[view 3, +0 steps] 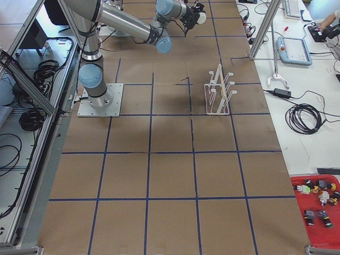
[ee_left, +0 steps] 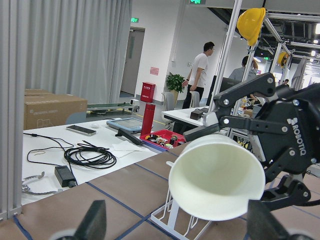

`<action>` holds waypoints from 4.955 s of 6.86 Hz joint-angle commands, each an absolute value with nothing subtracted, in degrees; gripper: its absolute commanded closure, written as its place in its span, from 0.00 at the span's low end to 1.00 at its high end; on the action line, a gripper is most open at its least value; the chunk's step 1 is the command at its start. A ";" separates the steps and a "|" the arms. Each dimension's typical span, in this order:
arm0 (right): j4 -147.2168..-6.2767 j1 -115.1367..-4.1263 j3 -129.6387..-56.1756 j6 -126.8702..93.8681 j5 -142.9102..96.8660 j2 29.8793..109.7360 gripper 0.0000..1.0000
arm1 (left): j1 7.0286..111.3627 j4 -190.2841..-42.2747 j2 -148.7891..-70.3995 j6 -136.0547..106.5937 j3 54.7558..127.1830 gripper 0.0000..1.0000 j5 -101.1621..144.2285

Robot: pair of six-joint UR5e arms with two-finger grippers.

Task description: Transfer IKEA cup to right arm and place on rack

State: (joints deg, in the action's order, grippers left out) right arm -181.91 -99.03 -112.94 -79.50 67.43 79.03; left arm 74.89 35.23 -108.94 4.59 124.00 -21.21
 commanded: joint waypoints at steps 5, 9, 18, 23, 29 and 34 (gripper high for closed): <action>-184.91 -87.99 -101.70 -23.70 80.57 69.44 0.90 | 83.98 -5.94 -107.33 5.01 106.05 0.02 -63.17; -193.53 -85.87 -98.35 -5.91 83.41 62.24 0.90 | 87.71 -57.46 -103.99 4.31 93.88 0.01 -86.10; -200.21 -83.23 -102.64 -3.87 84.81 57.22 0.90 | 87.10 -94.48 -90.19 0.09 90.69 0.00 -88.42; -199.60 -83.23 -103.98 -4.65 84.81 57.04 0.01 | 65.00 -93.43 -78.50 17.89 109.22 0.01 -93.47; -199.51 -83.58 -103.45 -4.22 84.73 58.27 0.00 | 56.95 -80.69 -81.12 31.98 116.54 0.02 -94.39; -195.12 -88.40 -104.50 -10.16 84.20 69.50 0.00 | 57.04 -58.85 -89.72 32.69 128.03 0.03 -93.08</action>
